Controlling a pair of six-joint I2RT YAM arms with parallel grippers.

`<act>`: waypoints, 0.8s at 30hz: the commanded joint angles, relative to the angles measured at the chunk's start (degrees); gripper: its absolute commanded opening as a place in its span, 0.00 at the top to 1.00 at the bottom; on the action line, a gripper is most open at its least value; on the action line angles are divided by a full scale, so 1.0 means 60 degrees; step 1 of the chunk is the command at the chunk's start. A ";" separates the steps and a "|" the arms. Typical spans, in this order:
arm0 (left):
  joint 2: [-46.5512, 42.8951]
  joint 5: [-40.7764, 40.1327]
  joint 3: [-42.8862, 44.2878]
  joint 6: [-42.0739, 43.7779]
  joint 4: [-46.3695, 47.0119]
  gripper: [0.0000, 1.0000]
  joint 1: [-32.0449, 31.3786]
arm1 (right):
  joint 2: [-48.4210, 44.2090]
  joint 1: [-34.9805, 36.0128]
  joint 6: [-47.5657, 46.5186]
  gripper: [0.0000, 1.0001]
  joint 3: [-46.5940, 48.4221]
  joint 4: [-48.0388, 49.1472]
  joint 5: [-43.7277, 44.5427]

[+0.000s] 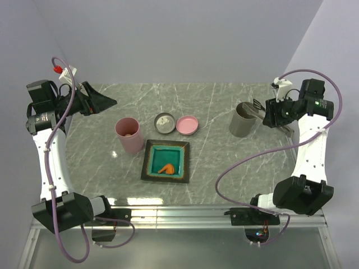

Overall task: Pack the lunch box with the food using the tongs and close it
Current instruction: Place the food into the lunch box, then pick up the food using the clamp

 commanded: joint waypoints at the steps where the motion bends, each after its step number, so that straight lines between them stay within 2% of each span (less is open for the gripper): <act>1: -0.0013 0.0210 0.0340 -0.0064 0.0309 0.01 0.0053 | -0.0137 -0.0062 -0.0133 0.44 0.0746 -0.0125 -0.0246; 5: -0.0028 0.0181 0.0428 0.0039 0.0178 0.00 0.0053 | -0.0094 -0.0019 -0.0410 0.44 0.1186 -0.0739 -0.0844; 9: -0.0028 0.0195 0.0384 0.0010 0.0221 0.01 0.0038 | -0.0561 0.1077 -0.0413 0.44 0.0749 -0.0977 -0.0979; 13: -0.0072 0.0152 0.0369 0.0053 0.0163 0.01 0.0038 | -0.1191 0.3314 0.0464 0.44 -0.0670 -0.0172 -0.0700; 24: -0.0160 0.0020 0.0326 0.0390 -0.0174 0.01 0.0038 | -0.1397 0.7652 0.1712 0.44 -0.3177 0.1206 -0.0745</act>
